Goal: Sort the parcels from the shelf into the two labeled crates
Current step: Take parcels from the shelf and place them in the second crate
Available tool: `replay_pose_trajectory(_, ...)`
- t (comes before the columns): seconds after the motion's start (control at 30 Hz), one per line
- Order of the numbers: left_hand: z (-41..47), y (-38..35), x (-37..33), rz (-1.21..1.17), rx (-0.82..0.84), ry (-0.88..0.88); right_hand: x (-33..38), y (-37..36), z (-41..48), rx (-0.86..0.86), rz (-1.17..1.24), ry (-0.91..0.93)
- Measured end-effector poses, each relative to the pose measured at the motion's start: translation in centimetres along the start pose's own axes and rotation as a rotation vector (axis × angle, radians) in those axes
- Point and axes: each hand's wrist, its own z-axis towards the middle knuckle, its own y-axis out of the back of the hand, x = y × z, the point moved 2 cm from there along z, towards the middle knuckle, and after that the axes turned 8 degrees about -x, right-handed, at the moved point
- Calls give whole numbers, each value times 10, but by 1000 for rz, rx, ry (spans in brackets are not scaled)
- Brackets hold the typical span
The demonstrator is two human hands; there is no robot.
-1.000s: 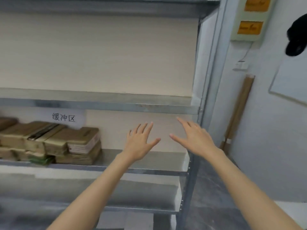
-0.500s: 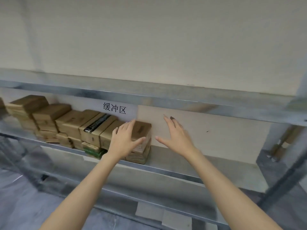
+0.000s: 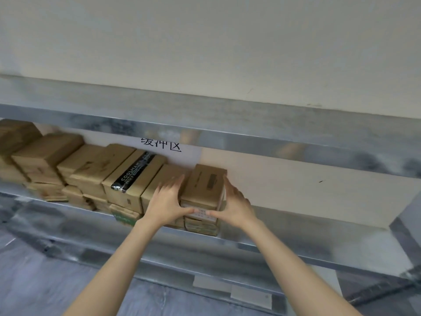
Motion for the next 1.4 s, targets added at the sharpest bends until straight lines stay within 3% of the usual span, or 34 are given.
replay_pose_trajectory(0.33, 18, -13, 6, -45, 87, -38, -5, -15, 10, 29, 25, -11)
replay_pose_trajectory(0.73, 9, 3, -26, -196, -20, -49, -10, 19, -12, -65, 262, 52)
replay_pose_trajectory(1.1, -19, 25, -145, -365, -33, -162, -70, 99, -86, -199, 306, 17)
replay_pose_trajectory(1.4, -59, 28, -290, -599, 136, -265, -146, 188, -193, -349, 275, -55)
